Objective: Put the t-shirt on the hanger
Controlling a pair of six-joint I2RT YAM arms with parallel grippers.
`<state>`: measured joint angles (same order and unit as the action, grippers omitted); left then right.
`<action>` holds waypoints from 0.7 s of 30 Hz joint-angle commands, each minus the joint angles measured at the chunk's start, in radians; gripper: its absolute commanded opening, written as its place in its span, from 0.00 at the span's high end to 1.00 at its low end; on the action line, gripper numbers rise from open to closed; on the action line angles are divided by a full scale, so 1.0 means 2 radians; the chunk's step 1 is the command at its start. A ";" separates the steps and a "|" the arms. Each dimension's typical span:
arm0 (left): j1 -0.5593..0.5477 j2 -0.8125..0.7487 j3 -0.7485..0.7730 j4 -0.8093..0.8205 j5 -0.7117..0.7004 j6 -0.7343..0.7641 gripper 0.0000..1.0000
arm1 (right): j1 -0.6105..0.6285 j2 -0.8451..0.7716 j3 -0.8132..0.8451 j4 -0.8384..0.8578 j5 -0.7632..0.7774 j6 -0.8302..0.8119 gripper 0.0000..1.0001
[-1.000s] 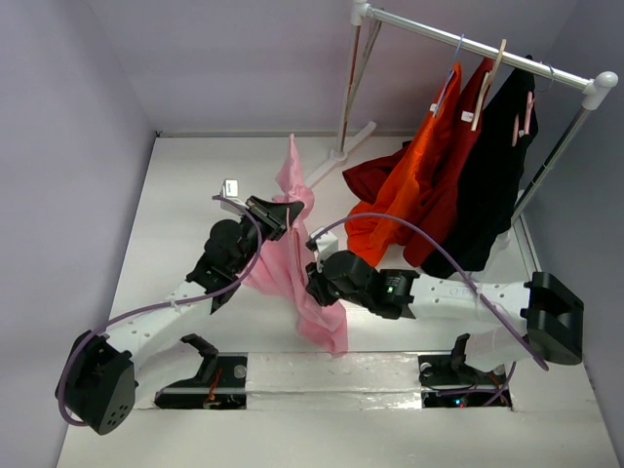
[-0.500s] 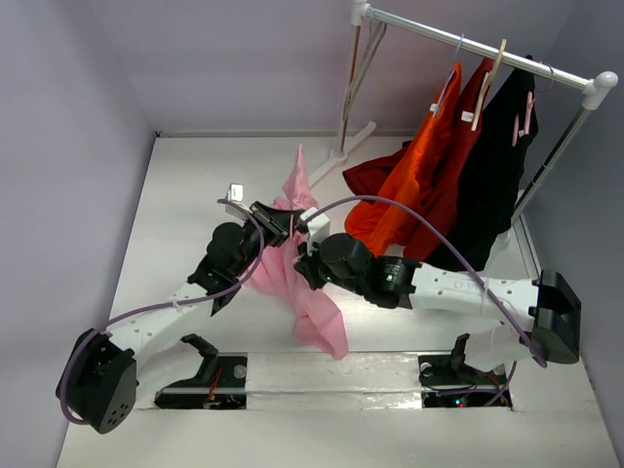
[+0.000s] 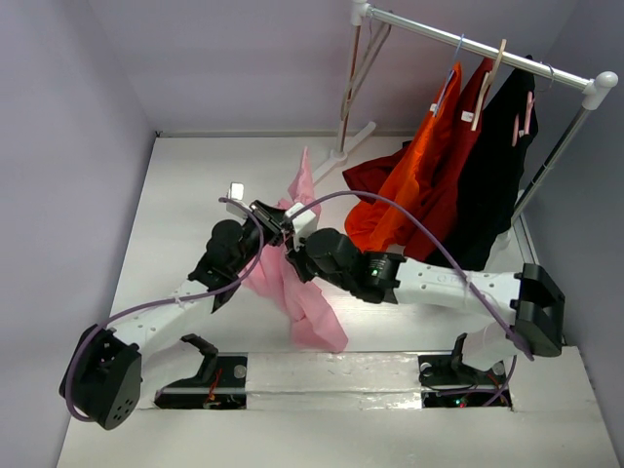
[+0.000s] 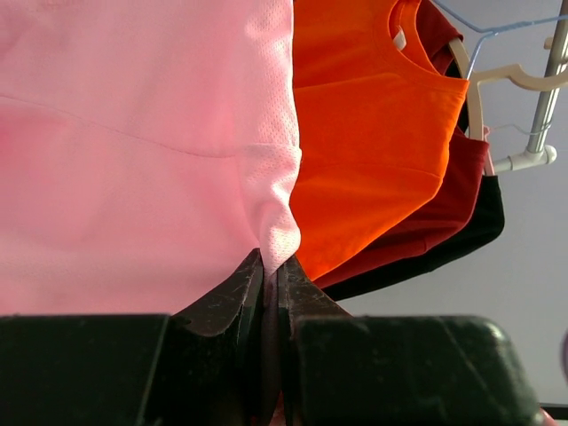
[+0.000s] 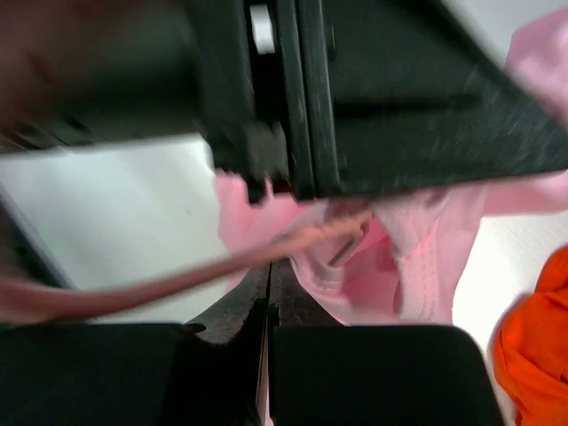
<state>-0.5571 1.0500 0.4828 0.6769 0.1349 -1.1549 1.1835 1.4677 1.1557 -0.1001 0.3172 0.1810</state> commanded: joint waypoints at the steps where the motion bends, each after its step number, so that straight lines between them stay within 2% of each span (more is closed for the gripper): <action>1: 0.009 -0.010 0.012 0.036 0.030 -0.018 1.00 | -0.005 0.018 -0.019 0.023 0.028 -0.007 1.00; 7: 0.019 -0.013 -0.002 0.028 0.058 -0.033 1.00 | -0.005 0.002 -0.043 0.031 0.056 0.003 1.00; 9: 0.023 -0.012 -0.004 0.023 0.061 -0.033 1.00 | -0.005 -0.008 -0.052 0.026 0.070 0.012 0.92; 10: 0.028 -0.011 -0.005 0.020 0.064 -0.033 1.00 | -0.005 -0.018 -0.055 0.022 0.073 0.014 0.77; 14: 0.033 0.000 -0.006 0.021 0.072 -0.036 1.00 | -0.005 -0.038 -0.052 -0.017 0.068 0.029 0.50; 17: 0.033 0.013 -0.005 0.024 0.074 -0.039 1.00 | -0.005 -0.060 -0.053 -0.040 0.055 0.052 0.40; 21: 0.033 0.015 -0.004 0.028 0.068 -0.042 1.00 | -0.005 -0.088 -0.079 -0.043 0.006 0.083 0.39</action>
<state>-0.4957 1.0733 0.4797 0.7090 0.2588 -1.2434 1.1782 1.3689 1.0103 -0.2108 0.3782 0.2886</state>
